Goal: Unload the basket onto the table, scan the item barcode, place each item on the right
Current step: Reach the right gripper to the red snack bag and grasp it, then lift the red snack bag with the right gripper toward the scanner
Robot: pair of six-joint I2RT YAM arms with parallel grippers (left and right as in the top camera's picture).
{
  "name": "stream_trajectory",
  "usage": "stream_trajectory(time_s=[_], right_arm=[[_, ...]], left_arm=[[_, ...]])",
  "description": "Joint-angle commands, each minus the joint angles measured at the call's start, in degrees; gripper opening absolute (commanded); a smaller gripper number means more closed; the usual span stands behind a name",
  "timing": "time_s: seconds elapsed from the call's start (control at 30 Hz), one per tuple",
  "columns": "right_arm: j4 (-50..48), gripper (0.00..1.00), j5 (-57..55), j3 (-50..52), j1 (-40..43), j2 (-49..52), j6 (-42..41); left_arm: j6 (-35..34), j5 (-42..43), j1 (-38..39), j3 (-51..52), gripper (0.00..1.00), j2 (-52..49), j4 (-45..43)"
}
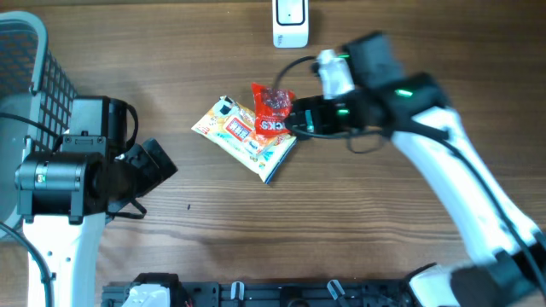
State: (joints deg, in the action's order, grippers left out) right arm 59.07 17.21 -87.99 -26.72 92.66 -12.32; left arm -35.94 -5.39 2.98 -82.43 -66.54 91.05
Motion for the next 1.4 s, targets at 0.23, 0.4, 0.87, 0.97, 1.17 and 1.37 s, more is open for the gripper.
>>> stream_trajectory(time_s=[0.23,0.4,0.87,0.97,1.17,1.37], right_arm=[[-13.92,1.00,-20.15,-2.75,-8.81,13.03,-1.44],[-20.72,1.00,-18.73,-1.46,-8.98,14.53,-2.82],[-30.25,1.00,-26.47,-1.36,-14.25,25.99,6.36],[-32.20,1.00,-28.63,-1.36,-14.25,26.95,6.45],[-32.63,1.00,-31.47,-1.36,-14.32,29.90,19.96],[-31.54,1.00,-37.40,-1.36,-14.58,32.57,26.03]], left_arm=[[-0.76,0.44,-0.26,0.20,1.00,-0.22,-0.11],[-0.76,0.44,-0.26,0.20,1.00,-0.22,-0.11],[-0.76,0.44,-0.26,0.20,1.00,-0.22,-0.11],[-0.76,0.44,-0.26,0.20,1.00,-0.22,-0.11],[-0.76,0.44,-0.26,0.20,1.00,-0.22,-0.11],[-0.76,0.44,-0.26,0.20,1.00,-0.22,-0.11]])
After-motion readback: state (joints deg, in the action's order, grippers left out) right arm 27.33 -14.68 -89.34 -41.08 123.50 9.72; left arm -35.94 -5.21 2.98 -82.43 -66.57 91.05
